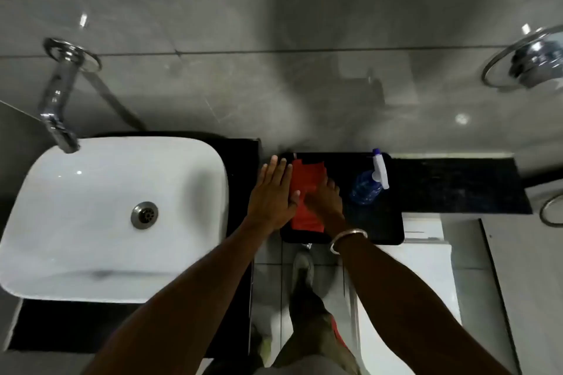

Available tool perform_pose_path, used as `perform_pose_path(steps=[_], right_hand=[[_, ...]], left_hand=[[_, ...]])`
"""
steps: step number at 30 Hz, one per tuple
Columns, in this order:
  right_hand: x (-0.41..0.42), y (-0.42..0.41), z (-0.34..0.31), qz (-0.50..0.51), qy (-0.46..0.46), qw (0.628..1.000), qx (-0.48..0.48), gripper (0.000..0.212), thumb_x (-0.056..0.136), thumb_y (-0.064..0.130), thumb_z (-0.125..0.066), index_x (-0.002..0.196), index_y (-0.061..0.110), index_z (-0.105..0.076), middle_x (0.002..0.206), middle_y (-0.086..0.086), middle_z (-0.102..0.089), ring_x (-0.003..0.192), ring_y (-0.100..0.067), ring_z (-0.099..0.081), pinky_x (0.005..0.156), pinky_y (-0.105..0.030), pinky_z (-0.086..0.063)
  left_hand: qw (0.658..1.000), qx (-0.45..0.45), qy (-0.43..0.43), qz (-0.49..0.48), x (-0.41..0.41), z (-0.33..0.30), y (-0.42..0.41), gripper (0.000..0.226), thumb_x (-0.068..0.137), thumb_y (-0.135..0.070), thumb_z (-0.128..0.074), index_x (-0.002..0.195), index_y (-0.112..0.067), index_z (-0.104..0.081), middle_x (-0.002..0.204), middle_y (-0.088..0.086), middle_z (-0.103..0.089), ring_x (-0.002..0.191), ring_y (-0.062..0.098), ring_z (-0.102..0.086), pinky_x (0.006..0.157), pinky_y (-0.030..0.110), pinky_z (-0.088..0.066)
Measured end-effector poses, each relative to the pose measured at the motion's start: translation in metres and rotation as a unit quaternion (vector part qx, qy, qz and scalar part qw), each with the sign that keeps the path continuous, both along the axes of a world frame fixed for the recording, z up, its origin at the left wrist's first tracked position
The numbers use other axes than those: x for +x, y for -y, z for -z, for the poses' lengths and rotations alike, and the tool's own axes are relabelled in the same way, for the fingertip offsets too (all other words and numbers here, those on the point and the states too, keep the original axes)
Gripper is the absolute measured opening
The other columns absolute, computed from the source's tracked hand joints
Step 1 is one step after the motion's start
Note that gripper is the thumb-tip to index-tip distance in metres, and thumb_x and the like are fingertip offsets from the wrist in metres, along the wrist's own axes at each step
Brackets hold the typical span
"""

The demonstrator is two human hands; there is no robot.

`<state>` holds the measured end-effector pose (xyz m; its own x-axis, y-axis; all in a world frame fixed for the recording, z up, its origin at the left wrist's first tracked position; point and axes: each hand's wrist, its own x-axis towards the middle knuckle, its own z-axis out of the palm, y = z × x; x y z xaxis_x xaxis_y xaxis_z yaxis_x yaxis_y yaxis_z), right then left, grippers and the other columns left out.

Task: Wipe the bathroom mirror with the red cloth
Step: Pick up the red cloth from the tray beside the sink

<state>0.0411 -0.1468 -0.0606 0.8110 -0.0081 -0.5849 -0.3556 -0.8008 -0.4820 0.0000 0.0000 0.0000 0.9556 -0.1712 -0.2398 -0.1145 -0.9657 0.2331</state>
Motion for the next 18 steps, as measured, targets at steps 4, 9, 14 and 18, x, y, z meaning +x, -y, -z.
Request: perform_pose_path(steps=[4, 9, 14, 18], right_hand=[[0.008, -0.012, 0.032, 0.119, -0.059, 0.991, -0.031, 0.093, 0.084, 0.044, -0.073, 0.153, 0.006, -0.024, 0.154, -0.019, -0.036, 0.141, -0.039, -0.038, 0.115, -0.053, -0.036], [0.017, -0.015, 0.037, 0.197, -0.094, 0.976, 0.021, 0.057, 0.093, 0.027, -0.065, 0.138, 0.0, -0.045, 0.141, -0.023, -0.056, 0.13, -0.039, -0.056, 0.105, -0.044, -0.046], [0.015, -0.012, 0.014, 0.204, -0.116, 0.956, 0.176, 0.058, 0.081, 0.03, -0.066, 0.134, 0.006, -0.059, 0.129, -0.017, -0.066, 0.114, -0.035, -0.066, 0.097, -0.044, -0.056], [0.013, -0.027, -0.06, 0.176, 0.002, 0.953, 0.248, 0.053, 0.081, 0.022, -0.06, 0.133, 0.012, -0.055, 0.106, -0.014, -0.072, 0.095, -0.034, -0.072, 0.085, -0.053, -0.061]], left_hand=[[0.997, 0.018, -0.071, -0.022, 0.002, 0.024, 0.005, 0.078, 0.098, -0.051, -0.009, 0.161, -0.005, -0.017, 0.172, 0.015, -0.005, 0.159, 0.031, 0.01, 0.129, 0.044, 0.007], [0.997, -0.036, -0.06, -0.013, -0.003, 0.035, -0.006, 0.084, 0.094, -0.054, -0.009, 0.158, -0.002, -0.027, 0.17, 0.018, -0.014, 0.159, 0.033, 0.003, 0.127, 0.044, 0.005], [0.99, -0.135, 0.008, -0.034, 0.005, 0.008, -0.012, 0.063, 0.106, -0.039, -0.039, 0.157, -0.004, -0.03, 0.169, 0.015, -0.021, 0.159, 0.032, -0.002, 0.128, 0.051, -0.018], [0.944, -0.307, 0.088, -0.087, 0.01, -0.042, -0.028, 0.058, 0.106, -0.035, -0.047, 0.158, -0.012, -0.032, 0.169, 0.005, -0.023, 0.16, 0.02, 0.0, 0.129, 0.036, -0.016]])
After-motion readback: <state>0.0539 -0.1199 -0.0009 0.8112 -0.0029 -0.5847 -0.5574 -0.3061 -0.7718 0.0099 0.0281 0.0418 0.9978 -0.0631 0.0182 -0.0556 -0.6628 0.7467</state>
